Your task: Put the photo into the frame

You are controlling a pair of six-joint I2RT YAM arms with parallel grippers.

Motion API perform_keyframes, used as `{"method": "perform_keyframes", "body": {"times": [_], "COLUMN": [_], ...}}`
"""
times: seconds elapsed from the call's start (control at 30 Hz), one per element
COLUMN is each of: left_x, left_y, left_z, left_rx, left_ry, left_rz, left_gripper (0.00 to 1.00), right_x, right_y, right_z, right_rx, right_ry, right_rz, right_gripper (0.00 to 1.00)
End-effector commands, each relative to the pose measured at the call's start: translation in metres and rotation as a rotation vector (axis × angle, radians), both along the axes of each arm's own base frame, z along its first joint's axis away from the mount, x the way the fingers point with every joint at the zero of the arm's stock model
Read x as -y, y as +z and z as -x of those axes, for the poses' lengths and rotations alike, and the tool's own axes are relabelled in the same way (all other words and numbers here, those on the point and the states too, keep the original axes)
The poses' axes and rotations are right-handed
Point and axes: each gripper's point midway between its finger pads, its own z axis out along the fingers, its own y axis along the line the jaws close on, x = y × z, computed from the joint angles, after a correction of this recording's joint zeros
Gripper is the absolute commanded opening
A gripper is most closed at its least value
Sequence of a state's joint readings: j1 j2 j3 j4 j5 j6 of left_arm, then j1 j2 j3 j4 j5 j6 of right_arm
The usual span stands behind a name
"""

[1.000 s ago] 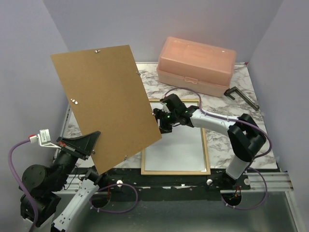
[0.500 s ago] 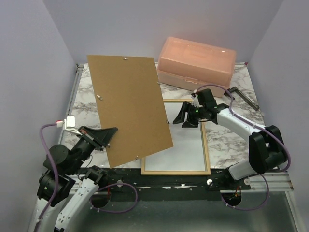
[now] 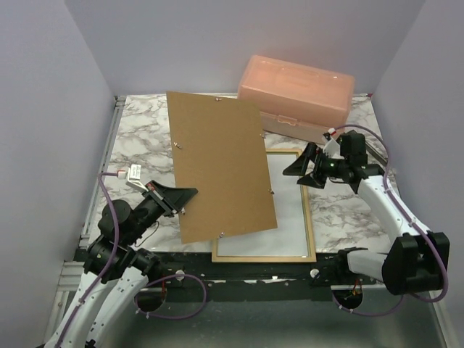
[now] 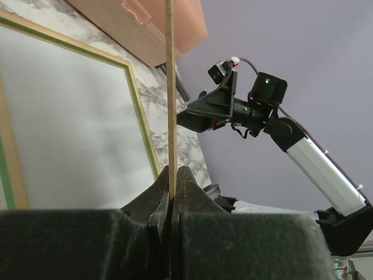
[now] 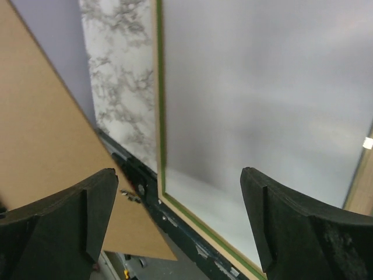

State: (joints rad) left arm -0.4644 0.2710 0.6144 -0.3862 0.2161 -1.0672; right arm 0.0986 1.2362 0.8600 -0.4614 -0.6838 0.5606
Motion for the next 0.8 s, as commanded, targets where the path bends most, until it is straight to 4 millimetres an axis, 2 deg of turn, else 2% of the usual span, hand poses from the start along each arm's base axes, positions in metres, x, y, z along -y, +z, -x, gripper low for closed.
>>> {"method": "perform_keyframes", "body": {"times": [0.0, 0.13, 0.27, 0.37, 0.5, 0.7, 0.77], "left_x": [0.011, 0.017, 0.021, 0.024, 0.028, 0.032, 0.033], "left_y": [0.047, 0.047, 0.045, 0.046, 0.042, 0.035, 0.032], "left_z": [0.006, 0.004, 0.004, 0.004, 0.001, -0.002, -0.003], "left_rx": [0.161, 0.17, 0.173, 0.183, 0.171, 0.153, 0.146], "left_ry": [-0.076, -0.106, -0.133, -0.156, -0.178, -0.199, -0.205], "left_rz": [0.181, 0.226, 0.255, 0.29, 0.31, 0.322, 0.322], "left_gripper": [0.0, 0.0, 0.0, 0.0, 0.0, 0.0, 0.0], "right_x": [-0.023, -0.035, -0.041, -0.043, -0.045, -0.046, -0.046], "right_y": [0.028, 0.048, 0.073, 0.084, 0.095, 0.125, 0.132], "right_z": [0.025, 0.035, 0.04, 0.043, 0.045, 0.053, 0.056], "right_rx": [0.043, 0.075, 0.143, 0.162, 0.168, 0.233, 0.244], "right_ry": [0.135, 0.224, 0.284, 0.309, 0.321, 0.362, 0.37], "right_rz": [-0.192, -0.343, -0.433, -0.475, -0.52, -0.6, -0.617], "right_gripper": [0.97, 0.99, 0.99, 0.99, 0.94, 0.84, 0.78]}}
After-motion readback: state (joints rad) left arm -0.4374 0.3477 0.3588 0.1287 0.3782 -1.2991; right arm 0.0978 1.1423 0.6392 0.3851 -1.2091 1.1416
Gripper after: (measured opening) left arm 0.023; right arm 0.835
